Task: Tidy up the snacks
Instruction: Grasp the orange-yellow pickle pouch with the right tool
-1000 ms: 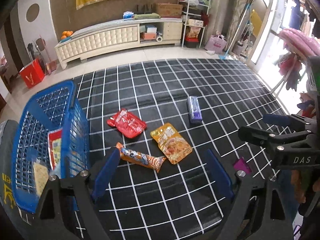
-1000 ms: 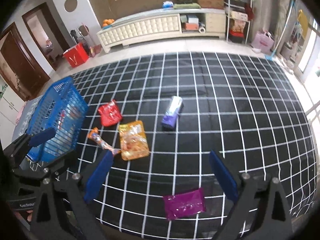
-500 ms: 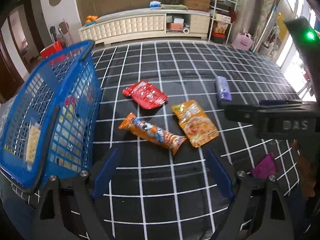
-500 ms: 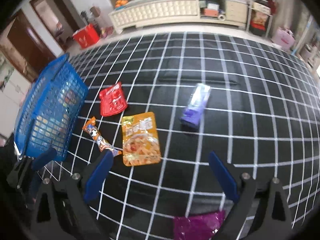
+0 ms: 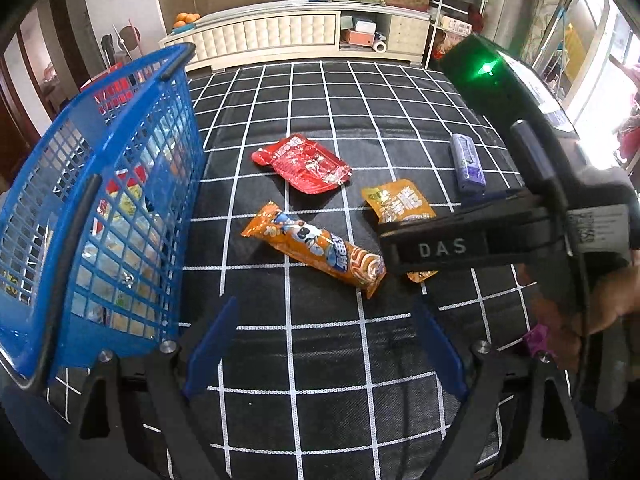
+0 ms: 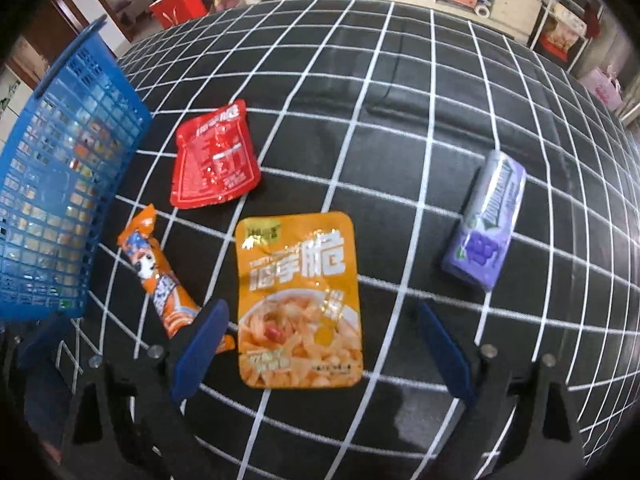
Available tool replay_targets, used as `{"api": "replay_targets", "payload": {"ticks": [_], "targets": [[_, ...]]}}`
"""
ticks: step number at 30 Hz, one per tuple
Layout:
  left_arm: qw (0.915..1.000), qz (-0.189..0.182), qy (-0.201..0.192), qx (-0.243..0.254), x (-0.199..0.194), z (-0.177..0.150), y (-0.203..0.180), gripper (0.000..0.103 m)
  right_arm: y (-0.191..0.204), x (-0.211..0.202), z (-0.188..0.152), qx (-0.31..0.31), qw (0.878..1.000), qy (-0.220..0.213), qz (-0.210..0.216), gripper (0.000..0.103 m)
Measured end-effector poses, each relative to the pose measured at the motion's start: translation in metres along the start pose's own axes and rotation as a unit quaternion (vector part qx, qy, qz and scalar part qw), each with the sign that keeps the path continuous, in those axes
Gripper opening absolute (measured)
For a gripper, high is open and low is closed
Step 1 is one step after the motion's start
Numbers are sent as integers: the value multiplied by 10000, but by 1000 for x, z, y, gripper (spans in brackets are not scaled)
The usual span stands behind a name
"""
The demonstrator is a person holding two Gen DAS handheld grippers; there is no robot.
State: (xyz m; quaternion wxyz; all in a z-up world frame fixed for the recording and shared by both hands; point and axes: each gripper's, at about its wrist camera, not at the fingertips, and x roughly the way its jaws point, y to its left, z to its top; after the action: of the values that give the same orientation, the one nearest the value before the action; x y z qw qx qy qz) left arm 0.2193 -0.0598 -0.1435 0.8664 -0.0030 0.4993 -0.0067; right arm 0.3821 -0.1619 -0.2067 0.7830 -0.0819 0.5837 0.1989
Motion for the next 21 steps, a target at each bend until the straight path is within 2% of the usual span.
{"api": "replay_targets", "payload": {"ticks": [5,6,9,10,16,17,19,21], "targets": [[10000,-20,3,-4,1,-3,1,86,21,8,-6,-555,9977,-104,-361,88],[10000,-20,-5,-6,1,-3,2,86,23,6,-9,-667,9971,-203,-310,85],[10000,-48,13,-46,3,-7,4,86,25,4,-13,-820,9960,-273,-229,74],[10000,-61,19,-59,3,-8,5,86,25,3,-14,-847,9957,-312,-214,65],[10000,-74,-34,-47,0,-11,6,86,26,-3,-15,-973,9948,-256,-180,63],[9999,-74,-46,-49,-1,-11,5,86,27,-4,-15,-992,9947,-229,-145,53],[9999,-102,-61,-51,-2,-12,5,86,26,-7,-17,-1005,9947,-197,-72,42],[9999,-116,-82,-64,-3,-12,6,86,27,-9,-19,-1016,9946,-208,-67,41]]}}
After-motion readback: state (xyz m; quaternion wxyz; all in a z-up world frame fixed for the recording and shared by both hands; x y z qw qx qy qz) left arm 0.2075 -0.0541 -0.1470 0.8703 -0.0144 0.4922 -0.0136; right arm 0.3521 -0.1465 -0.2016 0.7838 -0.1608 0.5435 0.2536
